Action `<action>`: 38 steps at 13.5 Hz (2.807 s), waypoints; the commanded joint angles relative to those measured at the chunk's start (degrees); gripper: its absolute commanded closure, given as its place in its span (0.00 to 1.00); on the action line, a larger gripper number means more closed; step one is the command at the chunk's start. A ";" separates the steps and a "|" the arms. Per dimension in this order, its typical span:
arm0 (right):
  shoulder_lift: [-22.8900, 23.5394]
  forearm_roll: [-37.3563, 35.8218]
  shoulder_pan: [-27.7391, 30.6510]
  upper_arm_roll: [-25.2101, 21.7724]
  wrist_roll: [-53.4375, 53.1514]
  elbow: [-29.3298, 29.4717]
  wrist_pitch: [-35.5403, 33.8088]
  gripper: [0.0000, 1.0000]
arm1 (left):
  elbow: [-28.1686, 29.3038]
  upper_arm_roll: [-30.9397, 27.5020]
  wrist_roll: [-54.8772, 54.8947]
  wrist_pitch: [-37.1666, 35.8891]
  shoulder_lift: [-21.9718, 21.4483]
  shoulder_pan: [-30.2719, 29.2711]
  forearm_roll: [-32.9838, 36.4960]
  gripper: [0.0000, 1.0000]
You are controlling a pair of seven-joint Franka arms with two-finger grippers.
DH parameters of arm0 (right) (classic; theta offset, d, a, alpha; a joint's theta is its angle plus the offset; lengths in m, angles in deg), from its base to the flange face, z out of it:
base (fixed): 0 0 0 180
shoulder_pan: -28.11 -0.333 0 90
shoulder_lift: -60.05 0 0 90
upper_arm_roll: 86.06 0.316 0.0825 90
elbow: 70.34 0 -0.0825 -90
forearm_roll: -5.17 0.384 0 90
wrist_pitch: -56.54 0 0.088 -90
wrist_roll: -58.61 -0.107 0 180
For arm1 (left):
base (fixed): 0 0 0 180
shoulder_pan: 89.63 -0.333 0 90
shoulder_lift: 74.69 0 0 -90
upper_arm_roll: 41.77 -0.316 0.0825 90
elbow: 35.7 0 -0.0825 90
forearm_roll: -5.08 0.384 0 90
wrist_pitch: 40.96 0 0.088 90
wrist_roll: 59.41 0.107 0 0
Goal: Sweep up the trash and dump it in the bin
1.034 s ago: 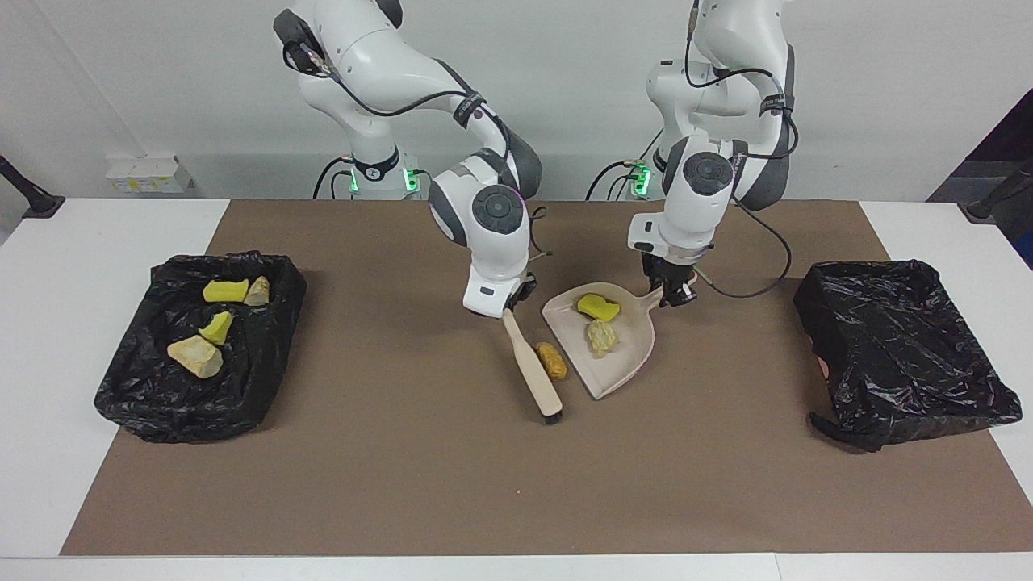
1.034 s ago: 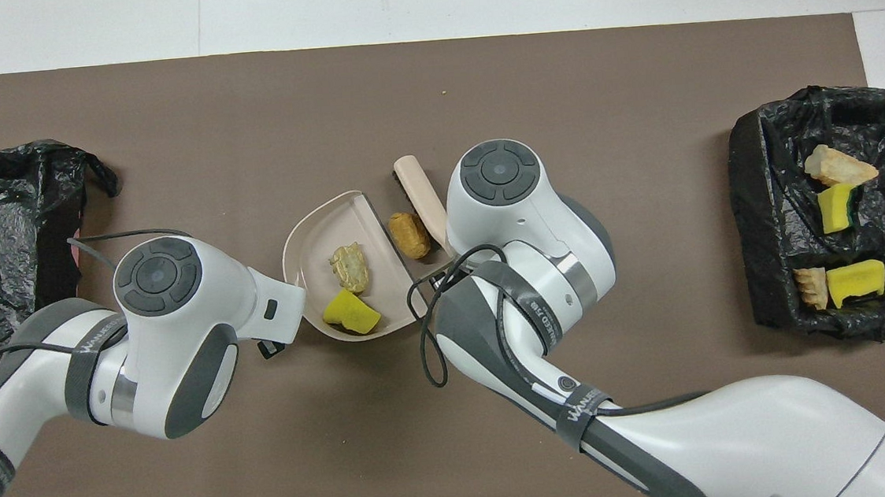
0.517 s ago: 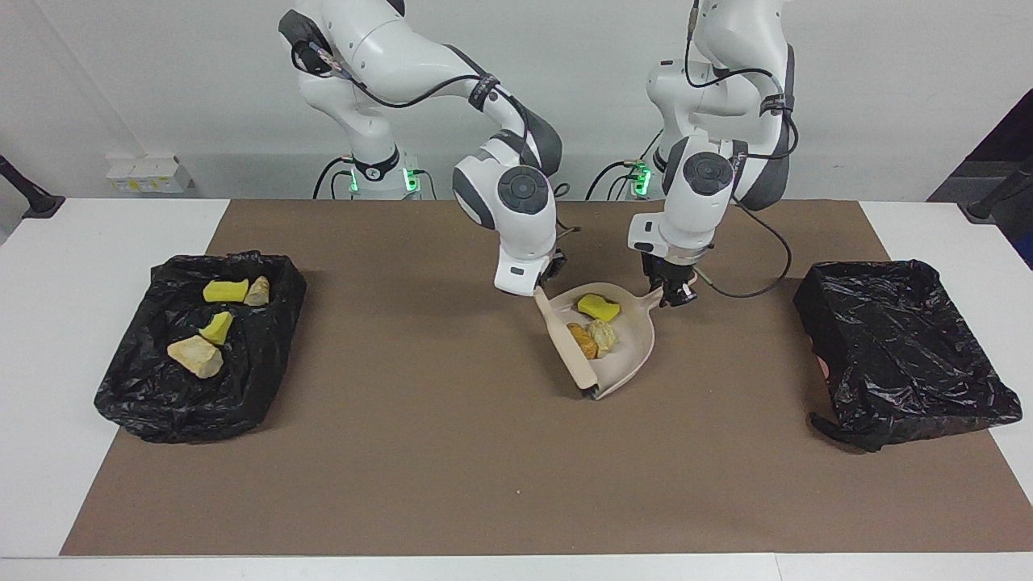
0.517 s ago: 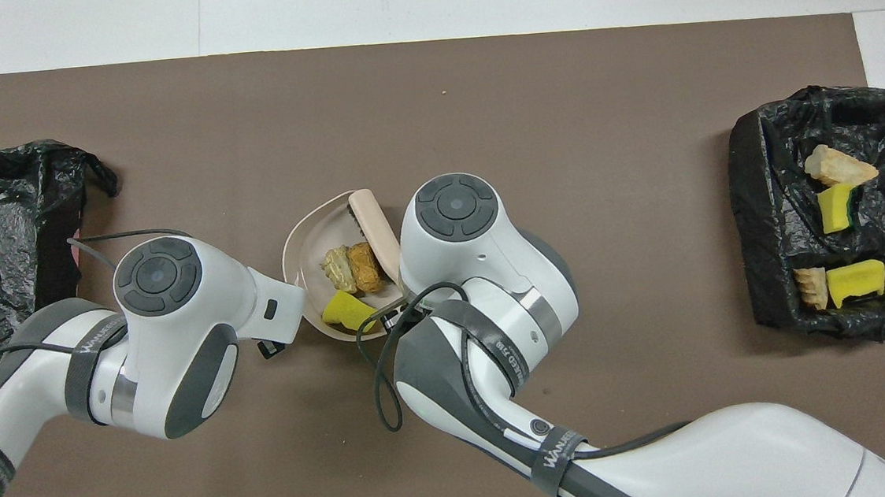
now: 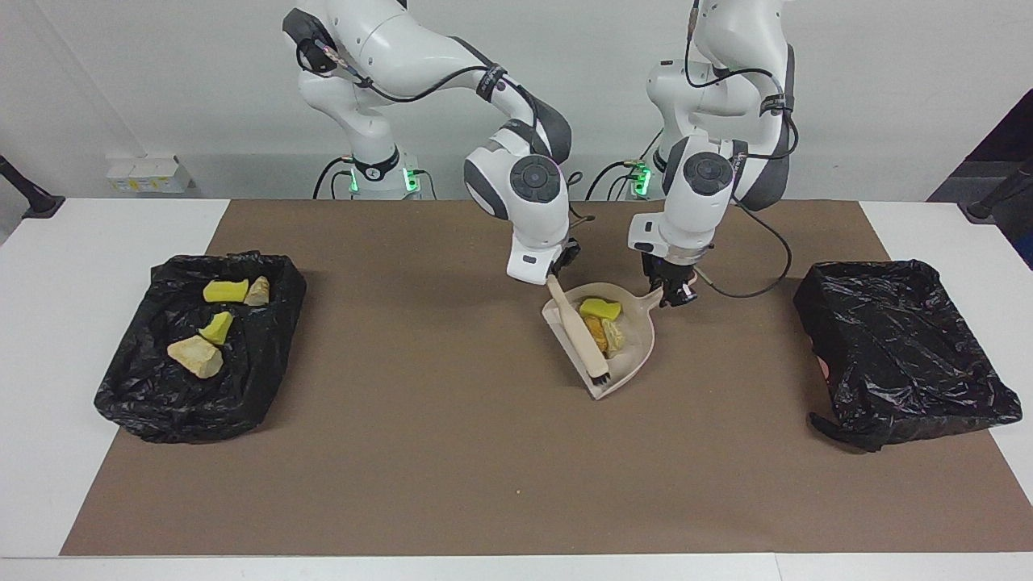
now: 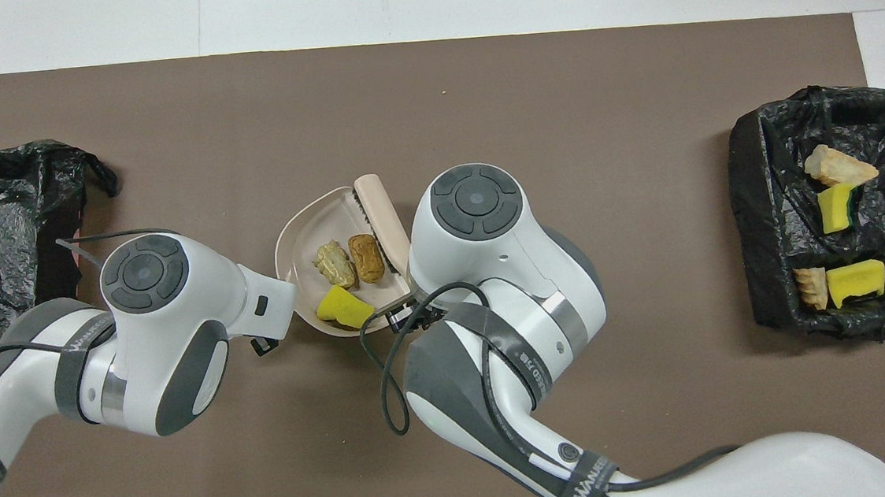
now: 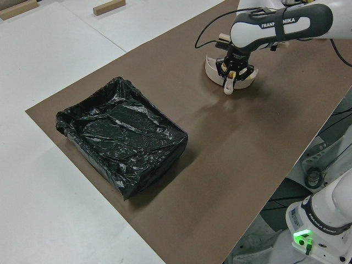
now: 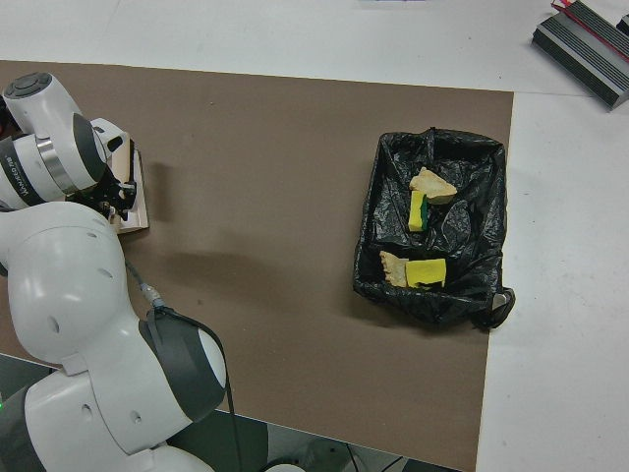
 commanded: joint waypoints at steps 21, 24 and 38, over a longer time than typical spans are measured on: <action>-25.68 8.99 -19.57 0.78 -34.14 -38.96 15.38 1.00 | -24.62 -0.19 -2.40 -19.67 0.80 -33.79 -7.86 1.00; -25.15 9.08 -19.57 0.77 -34.14 -39.57 16.16 1.00 | -27.46 -0.28 -1.53 -19.60 2.14 -39.76 -3.59 1.00; -22.43 12.15 -18.69 0.51 -30.45 -38.00 17.57 0.50 | -30.90 -0.01 21.51 -21.88 4.78 -35.13 44.41 1.00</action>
